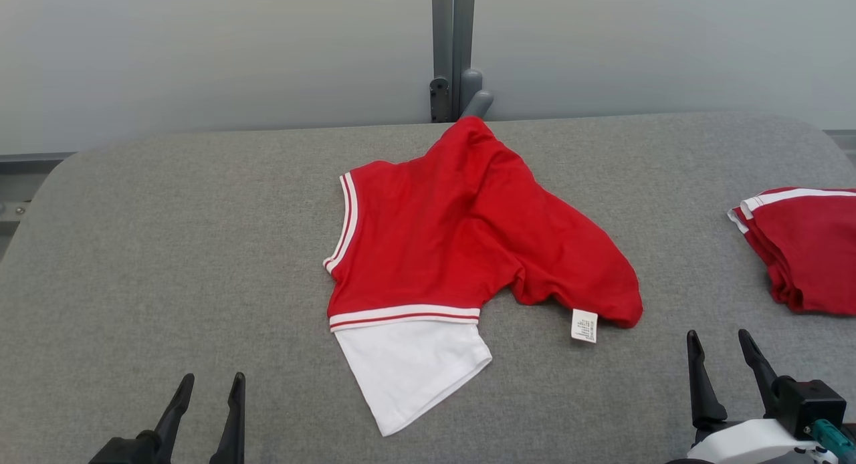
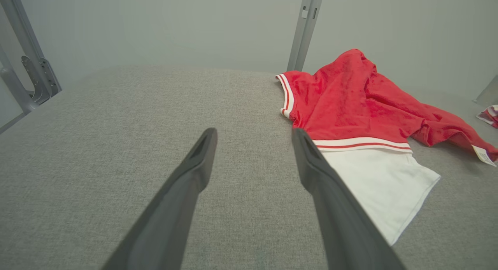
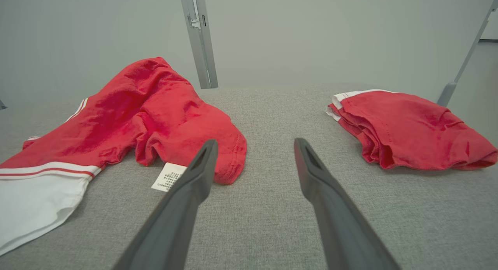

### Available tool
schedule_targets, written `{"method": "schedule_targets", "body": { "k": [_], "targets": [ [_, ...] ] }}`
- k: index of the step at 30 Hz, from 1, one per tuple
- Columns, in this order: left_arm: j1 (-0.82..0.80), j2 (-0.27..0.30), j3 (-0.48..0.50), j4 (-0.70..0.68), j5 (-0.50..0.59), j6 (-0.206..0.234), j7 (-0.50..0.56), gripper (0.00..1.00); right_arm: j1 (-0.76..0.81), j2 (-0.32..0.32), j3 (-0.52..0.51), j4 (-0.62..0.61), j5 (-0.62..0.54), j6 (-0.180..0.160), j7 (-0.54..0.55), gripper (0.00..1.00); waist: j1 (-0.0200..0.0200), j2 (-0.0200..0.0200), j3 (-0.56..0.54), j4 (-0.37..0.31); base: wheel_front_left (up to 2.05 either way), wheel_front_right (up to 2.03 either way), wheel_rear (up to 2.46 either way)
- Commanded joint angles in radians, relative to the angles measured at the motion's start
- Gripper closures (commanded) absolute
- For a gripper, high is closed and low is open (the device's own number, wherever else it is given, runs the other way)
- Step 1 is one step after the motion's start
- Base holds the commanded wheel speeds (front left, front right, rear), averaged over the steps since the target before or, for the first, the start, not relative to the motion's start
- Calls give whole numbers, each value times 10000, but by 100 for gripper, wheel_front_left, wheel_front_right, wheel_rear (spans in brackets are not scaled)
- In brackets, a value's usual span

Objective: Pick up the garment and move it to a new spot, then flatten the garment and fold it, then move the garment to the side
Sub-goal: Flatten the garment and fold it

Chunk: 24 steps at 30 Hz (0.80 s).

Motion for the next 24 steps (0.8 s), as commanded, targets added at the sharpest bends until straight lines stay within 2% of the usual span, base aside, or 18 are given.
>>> {"method": "schedule_targets", "body": {
  "k": [1,7,9,12,19,24],
  "targets": [
    [-146,112,-28,-43,-27,-23,-4,0,-51,-12,11,20,18,-16,-24,0,0,0,5,-17,0,0,0],
    [-158,232,-103,21,12,-25,-4,0,-31,2,109,117,16,-16,-26,0,0,0,49,-76,0,0,0],
    [-199,113,-201,40,-73,-25,2,0,-254,-3,213,66,50,-16,-24,0,0,0,120,-110,0,0,0],
    [-499,-9,-483,-57,-338,28,835,0,-695,-286,474,405,19,-16,132,0,0,0,464,-158,0,0,0],
    [-1149,-675,-1447,-505,-1033,268,4061,0,-2631,-1480,2127,1415,-132,-16,3079,0,0,0,1306,-188,0,0,0],
    [-1283,-1020,-1740,-633,-1212,658,4925,0,-3403,-1833,2992,1977,93,-16,4036,0,0,0,1611,-123,0,0,0]
  ]
}}
